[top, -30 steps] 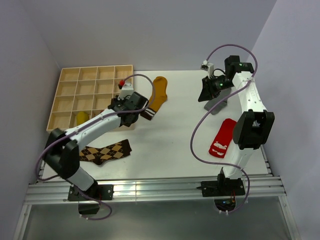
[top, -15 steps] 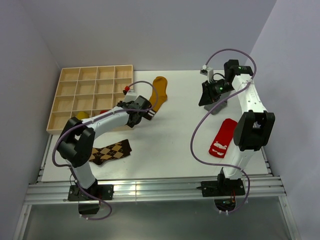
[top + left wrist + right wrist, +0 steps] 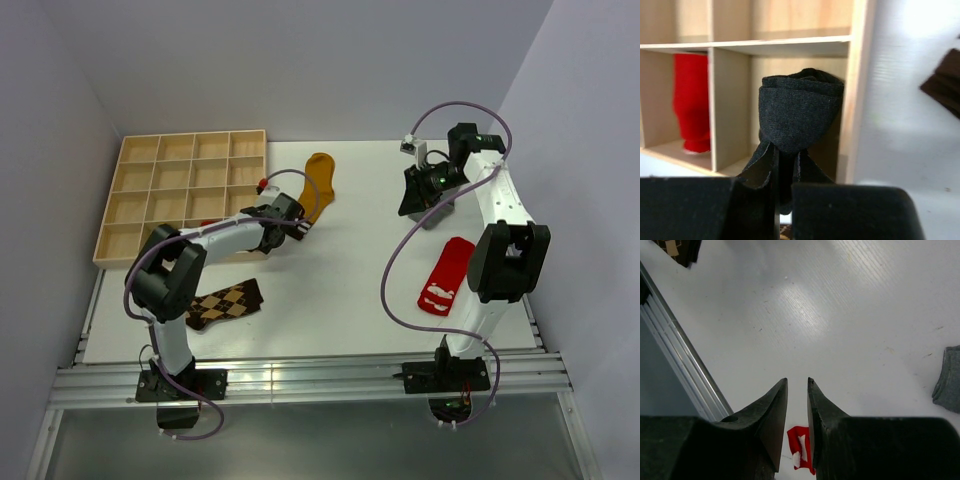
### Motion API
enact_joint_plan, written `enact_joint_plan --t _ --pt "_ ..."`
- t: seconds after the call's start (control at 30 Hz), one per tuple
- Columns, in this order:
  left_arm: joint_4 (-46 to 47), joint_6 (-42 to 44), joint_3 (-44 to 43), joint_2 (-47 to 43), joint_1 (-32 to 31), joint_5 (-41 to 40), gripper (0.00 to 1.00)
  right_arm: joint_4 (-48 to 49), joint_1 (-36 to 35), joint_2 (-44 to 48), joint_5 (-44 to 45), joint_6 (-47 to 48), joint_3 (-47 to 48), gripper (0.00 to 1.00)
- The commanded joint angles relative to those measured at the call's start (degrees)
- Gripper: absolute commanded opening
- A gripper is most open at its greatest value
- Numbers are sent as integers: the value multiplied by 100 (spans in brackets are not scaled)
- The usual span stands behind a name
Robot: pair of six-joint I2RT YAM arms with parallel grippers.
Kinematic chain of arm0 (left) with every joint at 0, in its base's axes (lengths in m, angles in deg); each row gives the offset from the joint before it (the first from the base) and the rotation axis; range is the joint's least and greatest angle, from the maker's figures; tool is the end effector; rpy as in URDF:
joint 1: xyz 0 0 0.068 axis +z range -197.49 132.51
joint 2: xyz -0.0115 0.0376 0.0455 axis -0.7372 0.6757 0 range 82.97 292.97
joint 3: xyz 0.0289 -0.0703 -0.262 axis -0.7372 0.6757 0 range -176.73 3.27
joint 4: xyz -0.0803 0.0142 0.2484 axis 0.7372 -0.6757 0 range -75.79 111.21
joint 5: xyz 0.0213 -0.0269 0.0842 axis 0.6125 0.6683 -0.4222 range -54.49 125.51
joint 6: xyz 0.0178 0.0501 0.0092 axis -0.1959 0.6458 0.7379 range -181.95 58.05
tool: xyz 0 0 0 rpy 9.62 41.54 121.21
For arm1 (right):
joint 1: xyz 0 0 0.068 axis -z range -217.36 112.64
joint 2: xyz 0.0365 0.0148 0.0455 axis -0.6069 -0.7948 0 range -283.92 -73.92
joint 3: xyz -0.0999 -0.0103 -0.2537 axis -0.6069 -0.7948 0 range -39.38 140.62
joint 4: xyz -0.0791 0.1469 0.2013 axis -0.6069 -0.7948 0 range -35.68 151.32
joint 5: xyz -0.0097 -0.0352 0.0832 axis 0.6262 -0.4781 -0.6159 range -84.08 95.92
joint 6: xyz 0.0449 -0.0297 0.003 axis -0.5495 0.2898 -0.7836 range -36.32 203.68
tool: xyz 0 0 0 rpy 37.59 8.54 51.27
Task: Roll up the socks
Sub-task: Place the sock in the storage box.
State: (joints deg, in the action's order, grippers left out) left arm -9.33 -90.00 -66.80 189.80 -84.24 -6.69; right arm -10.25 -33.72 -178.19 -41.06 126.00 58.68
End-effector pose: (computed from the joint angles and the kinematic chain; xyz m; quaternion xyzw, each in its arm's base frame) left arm 0.3086 -0.2005 0.1750 -0.0012 0.9175 0.1996 0.3441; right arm 0.3570 0.0033 0.3065 -0.3420 0.8464 0.3268 0.2447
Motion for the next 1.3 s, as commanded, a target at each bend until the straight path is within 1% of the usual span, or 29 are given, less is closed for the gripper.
enact_joint_plan --t 0.0,0.23,0.43,0.63,0.77,0.87,1.03,1.1,1.2,1.27 --pt "470 160 80 -4 107 903 0 38 58 328 -4 100 -24 30" --pt "971 186 309 -65 476 2055 0 -6 58 363 22 127 -59 29" --pt "1428 46 730 -241 889 2672 0 -6 58 381 22 118 -85 29" --pt "1876 28 1047 -189 1275 3594 0 -15 58 381 -4 92 -129 29" --pt "2122 -77 1301 -180 1591 4025 3 38 58 398 5 48 -191 29" --pt "2263 -200 1425 -162 1828 4254 5 29 58 390 -4 39 -200 29" --pt "2141 -288 1320 118 1935 4351 8 38 49 372 -13 4 -243 29" --pt "2140 -350 1302 172 1961 4360 12 55 49 372 -4 12 -279 29" --pt "2184 -429 1329 260 2093 4448 15 108 49 390 40 4 -393 29" --pt "2167 -447 1320 339 2146 4326 22 134 49 425 40 21 -463 29"
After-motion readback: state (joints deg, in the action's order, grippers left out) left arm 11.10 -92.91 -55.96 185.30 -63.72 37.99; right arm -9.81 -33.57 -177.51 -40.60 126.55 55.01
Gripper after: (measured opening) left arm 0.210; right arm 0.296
